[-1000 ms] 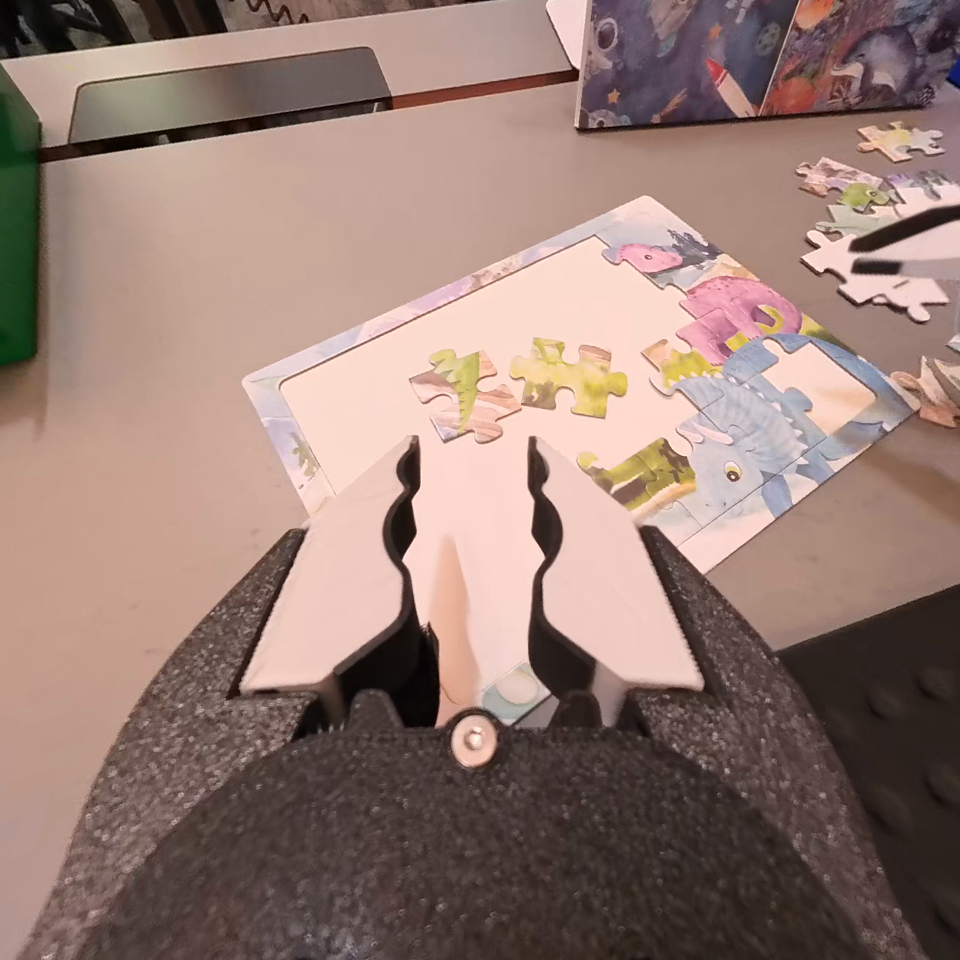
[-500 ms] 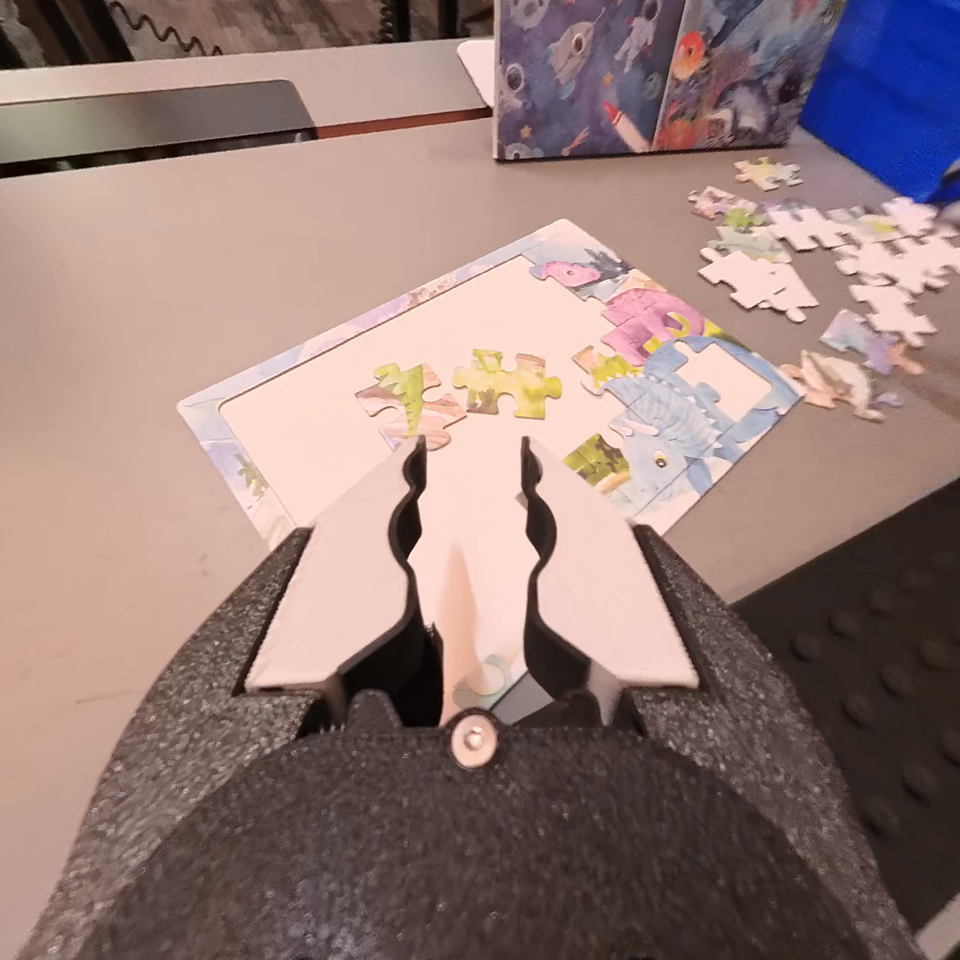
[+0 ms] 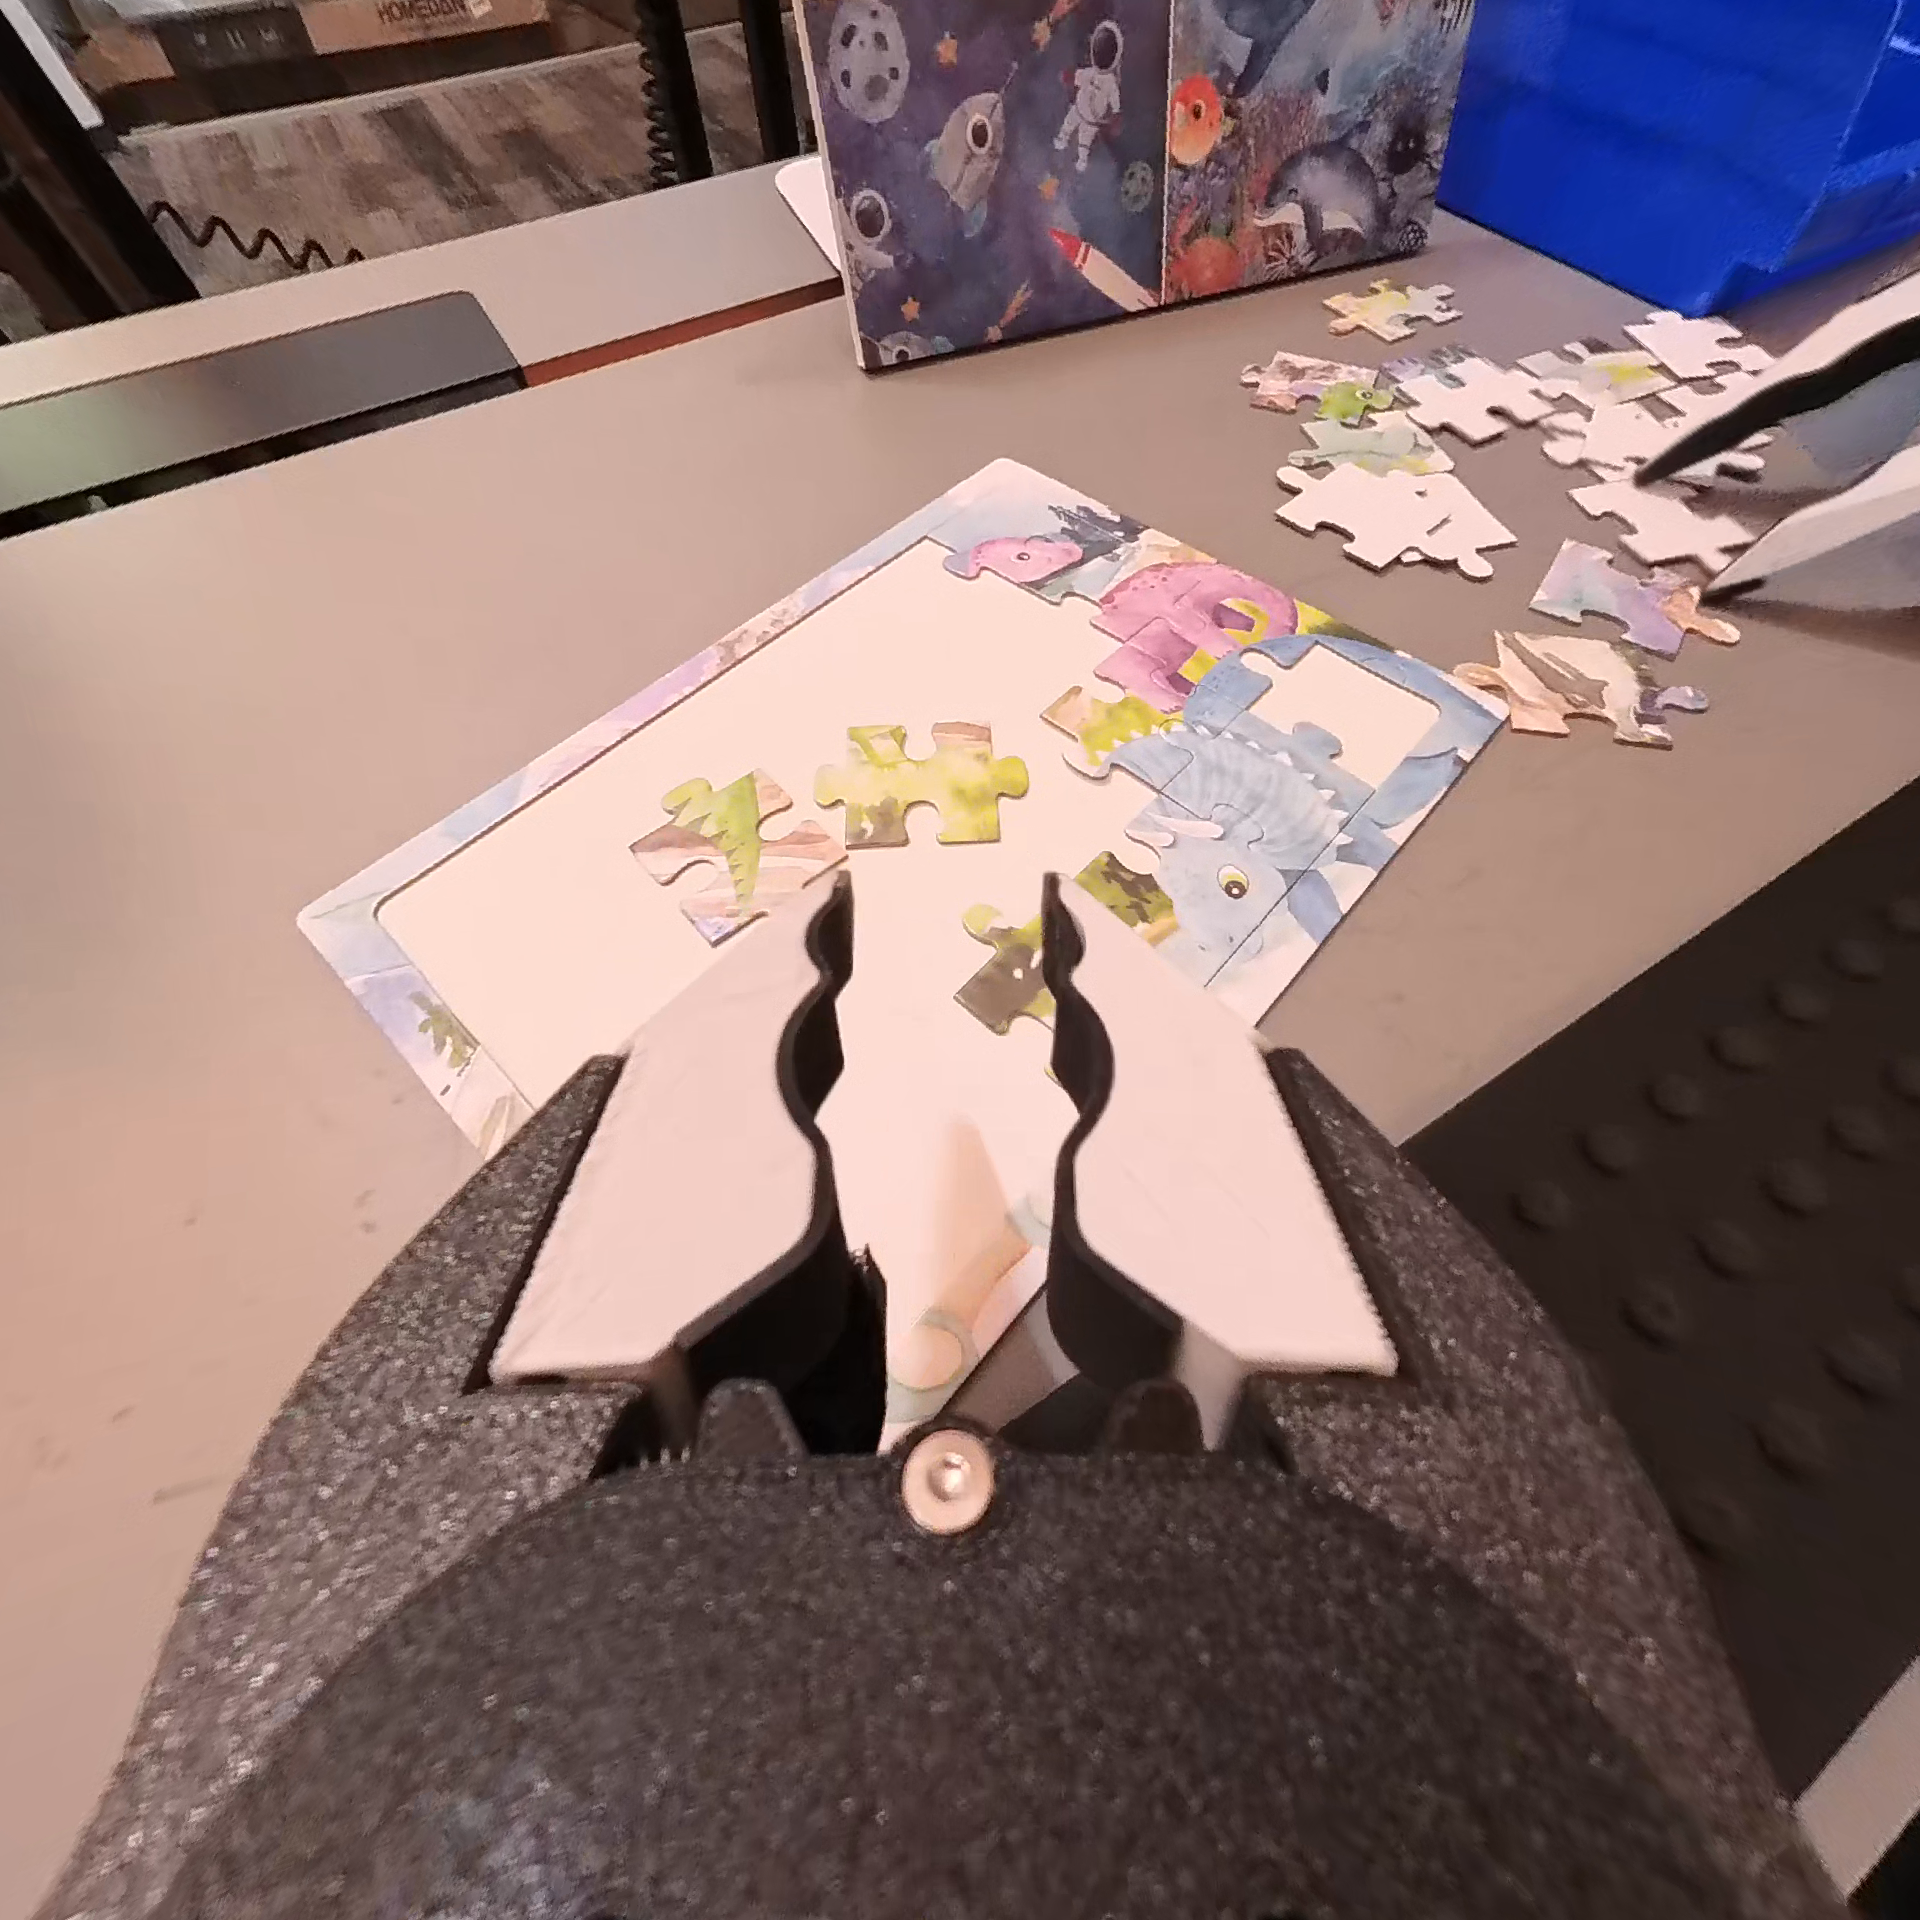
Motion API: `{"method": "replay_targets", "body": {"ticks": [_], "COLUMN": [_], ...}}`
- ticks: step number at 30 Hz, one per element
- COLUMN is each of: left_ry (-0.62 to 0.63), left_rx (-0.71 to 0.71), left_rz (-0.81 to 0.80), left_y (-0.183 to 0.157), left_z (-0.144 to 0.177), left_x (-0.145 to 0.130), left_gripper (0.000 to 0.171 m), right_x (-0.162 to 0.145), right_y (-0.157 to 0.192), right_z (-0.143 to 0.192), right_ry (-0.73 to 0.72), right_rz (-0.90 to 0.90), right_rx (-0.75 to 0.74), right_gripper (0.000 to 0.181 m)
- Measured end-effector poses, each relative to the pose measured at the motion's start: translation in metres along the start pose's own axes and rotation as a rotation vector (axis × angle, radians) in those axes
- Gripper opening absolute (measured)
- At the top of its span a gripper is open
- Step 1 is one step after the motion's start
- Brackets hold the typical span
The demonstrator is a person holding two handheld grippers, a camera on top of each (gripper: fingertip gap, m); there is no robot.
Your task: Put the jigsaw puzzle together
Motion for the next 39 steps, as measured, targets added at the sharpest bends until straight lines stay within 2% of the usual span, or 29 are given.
{"method": "replay_targets", "body": {"ticks": [3,5,7,11,13,17,20,21,23,25,26,27,29,32,35,37,39], "left_ry": [0.013,0.030,0.017,-0.010,-0.016,-0.019,-0.028,-0.022,-0.017,-0.034,-0.040,-0.044,-0.050,-0.052,-0.042,-0.033,-0.028], "left_rx": [-0.018,-0.040,-0.054,-0.058,-0.057,-0.076,-0.096,-0.103,-0.113,-0.117,-0.117,-0.116,-0.114,-0.111,-0.111,-0.109,-0.108], "left_rz": [0.026,0.042,0.042,0.020,0.011,0.012,0.047,0.060,0.076,0.075,0.072,0.070,0.063,0.058,0.059,0.059,0.056], "left_y": [0.002,0.003,0.003,0.000,0.000,-0.001,0.002,0.004,0.005,0.005,0.005,0.004,0.004,0.003,0.003,0.003,0.002], "left_z": [-0.001,-0.003,-0.001,0.002,0.003,0.003,0.004,0.004,0.004,0.006,0.006,0.007,0.007,0.008,0.006,0.005,0.005], "left_x": [0.000,0.000,0.000,0.001,0.002,0.002,0.003,0.003,0.003,0.004,0.004,0.004,0.004,0.004,0.004,0.004,0.004], "left_gripper": [0.036,0.036,0.036,0.036,0.036,0.036,0.036,0.036,0.036,0.037,0.037,0.036,0.037,0.037,0.037,0.037,0.037], "right_x": [0.000,-0.001,-0.003,-0.003,-0.002,0.000,0.000,0.001,0.004,0.004,0.003,0.005,0.009,0.012,0.014,0.016,0.017], "right_y": [-0.002,-0.004,-0.002,0.007,0.009,0.017,0.017,0.017,0.018,0.019,0.021,0.024,0.033,0.038,0.039,0.040,0.041], "right_z": [0.000,0.002,0.005,0.013,0.020,0.039,0.055,0.055,0.043,0.030,0.026,0.023,0.018,0.010,0.003,0.001,0.000], "right_ry": [0.003,0.003,0.002,-0.024,-0.036,-0.036,0.003,0.013,0.048,0.130,0.145,0.123,0.067,0.085,0.158,0.209,0.207], "right_rz": [-0.008,-0.025,-0.040,-0.069,-0.095,-0.128,-0.171,-0.220,-0.359,-0.485,-0.552,-0.625,-0.729,-0.773,-0.745,-0.692,-0.680], "right_rx": [0.005,-0.010,-0.007,-0.017,-0.027,-0.071,-0.185,-0.221,-0.275,-0.406,-0.470,-0.499,-0.487,-0.511,-0.551,-0.600,-0.585], "right_gripper": [0.056,0.041,0.037,0.008,0.000,0.000,0.000,0.004,0.039,0.054,0.058,0.053,0.054,0.069,0.065,0.054,0.047]}}
Point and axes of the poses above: each gripper's, where its closed fingertips meet, z back along the fingers, x out of its top, y = z × x across the jaws, the point moved 10 cm from there along z, back along the fingers, and after that the axes turned 7 degrees about z, right-handed, at the moved point
